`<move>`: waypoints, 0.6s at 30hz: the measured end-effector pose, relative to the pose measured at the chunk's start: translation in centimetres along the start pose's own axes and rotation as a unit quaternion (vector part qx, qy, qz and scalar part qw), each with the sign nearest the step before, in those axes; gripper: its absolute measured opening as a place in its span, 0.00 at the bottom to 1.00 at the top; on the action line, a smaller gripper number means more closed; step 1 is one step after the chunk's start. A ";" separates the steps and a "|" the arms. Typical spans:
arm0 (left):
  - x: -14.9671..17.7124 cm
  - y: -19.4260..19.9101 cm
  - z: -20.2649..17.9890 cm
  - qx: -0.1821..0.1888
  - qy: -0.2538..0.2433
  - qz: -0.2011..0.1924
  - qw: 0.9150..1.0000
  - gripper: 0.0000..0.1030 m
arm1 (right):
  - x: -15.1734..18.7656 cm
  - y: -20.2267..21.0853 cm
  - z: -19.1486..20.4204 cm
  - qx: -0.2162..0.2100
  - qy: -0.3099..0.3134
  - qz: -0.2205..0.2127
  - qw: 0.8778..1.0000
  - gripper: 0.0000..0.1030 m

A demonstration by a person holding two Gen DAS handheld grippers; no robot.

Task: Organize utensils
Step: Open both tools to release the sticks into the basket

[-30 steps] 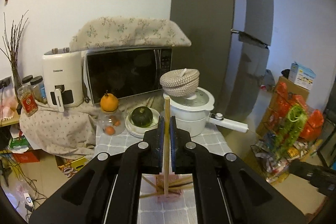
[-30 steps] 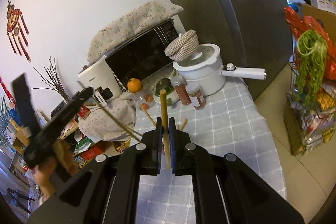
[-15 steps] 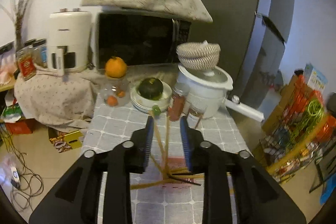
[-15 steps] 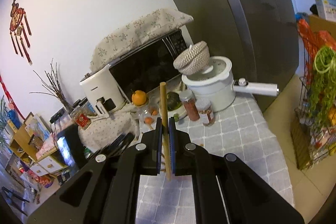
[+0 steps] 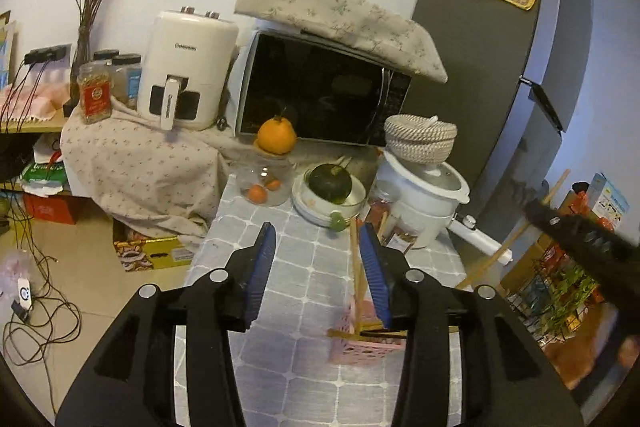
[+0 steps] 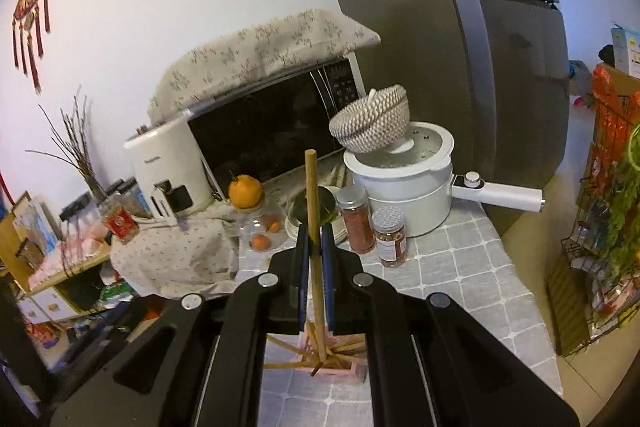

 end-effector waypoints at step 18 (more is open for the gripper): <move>2.2 6.7 -4.2 -0.050 -0.054 -0.077 0.994 0.93 | 7.1 5.6 -5.8 0.050 -0.031 -0.022 0.998 0.66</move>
Point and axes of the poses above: each gripper's, at about its wrist camera, not at the fingertips, and y roughly against the way its jaws point, z to its left, x to its underside, the point moved 8 cm from there along -y, roughly the way its jaws point, and after that the axes turned 11 degrees about x, right-handed, at the moved point
